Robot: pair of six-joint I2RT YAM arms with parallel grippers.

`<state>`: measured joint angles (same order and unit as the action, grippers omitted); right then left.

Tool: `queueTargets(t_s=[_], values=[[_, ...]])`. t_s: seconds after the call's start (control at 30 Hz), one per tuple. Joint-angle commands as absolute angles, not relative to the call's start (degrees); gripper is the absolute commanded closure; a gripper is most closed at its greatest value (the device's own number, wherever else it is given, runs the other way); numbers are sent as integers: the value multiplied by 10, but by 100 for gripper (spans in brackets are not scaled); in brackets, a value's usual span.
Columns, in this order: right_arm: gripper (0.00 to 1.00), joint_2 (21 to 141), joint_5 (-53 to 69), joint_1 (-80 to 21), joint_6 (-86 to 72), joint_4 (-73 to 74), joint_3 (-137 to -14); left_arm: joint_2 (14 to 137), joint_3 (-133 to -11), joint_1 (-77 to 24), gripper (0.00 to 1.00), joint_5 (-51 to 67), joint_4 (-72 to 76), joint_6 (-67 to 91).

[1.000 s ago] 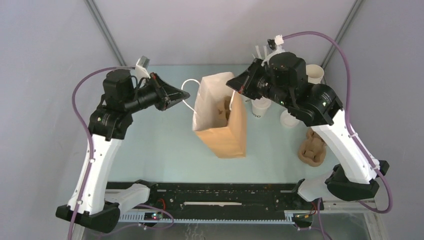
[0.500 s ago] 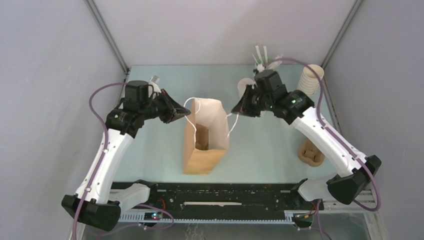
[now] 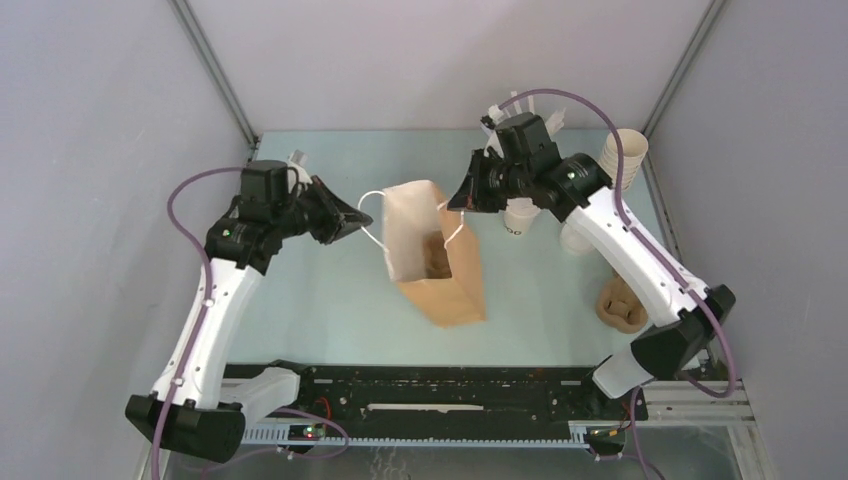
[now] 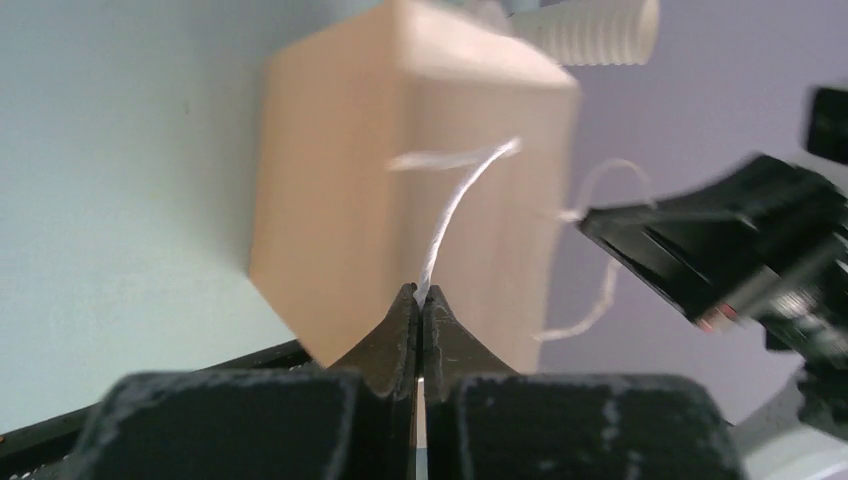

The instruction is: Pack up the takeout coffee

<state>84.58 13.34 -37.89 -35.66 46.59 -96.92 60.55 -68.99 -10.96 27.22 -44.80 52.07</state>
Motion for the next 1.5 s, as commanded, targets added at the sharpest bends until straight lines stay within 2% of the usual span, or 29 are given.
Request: queueTargets(t_s=[0.0, 0.07, 0.2, 0.27, 0.37, 0.47, 0.53, 0.63, 0.73, 0.8, 0.87, 1.03, 1.13, 1.2, 1.27, 1.4, 1.47], values=[[100, 838, 174, -391, -302, 534, -1107, 583, -796, -110, 100, 279, -442, 526], [100, 830, 173, -406, -310, 507, -1106, 580, -750, -108, 100, 268, -449, 521], [100, 816, 232, -373, -343, 404, -974, 592, -645, -82, 100, 284, -467, 517], [100, 829, 251, -357, -323, 418, -989, 586, -687, -82, 100, 278, -467, 507], [100, 862, 260, -356, -296, 497, -1138, 596, -841, -83, 100, 286, -496, 507], [100, 887, 312, -353, -333, 536, -1248, 624, -975, -83, 100, 307, -525, 526], [100, 881, 335, -353, -369, 534, -1237, 627, -990, -83, 100, 320, -525, 544], [100, 829, 339, -351, -413, 464, -1081, 605, -906, -81, 100, 319, -514, 555], [100, 772, 335, -326, -451, 300, -837, 570, -731, -73, 100, 312, -447, 557], [100, 776, 330, -307, -457, 264, -754, 566, -641, -63, 100, 281, -460, 536], [100, 803, 364, -293, -462, 292, -786, 576, -656, -56, 100, 296, -471, 514], [100, 844, 336, -321, -413, 437, -1075, 635, -955, -57, 100, 314, -547, 496], [100, 860, 365, -320, -443, 463, -1178, 654, -1009, -57, 100, 355, -518, 558], [100, 848, 377, -318, -465, 447, -1168, 642, -988, -56, 100, 362, -489, 579], [100, 823, 386, -309, -478, 422, -1103, 622, -934, -57, 100, 355, -484, 578], [100, 752, 401, -273, -521, 281, -835, 575, -714, -57, 100, 350, -425, 583], [100, 748, 401, -256, -493, 263, -757, 561, -613, -56, 100, 334, -402, 562]])
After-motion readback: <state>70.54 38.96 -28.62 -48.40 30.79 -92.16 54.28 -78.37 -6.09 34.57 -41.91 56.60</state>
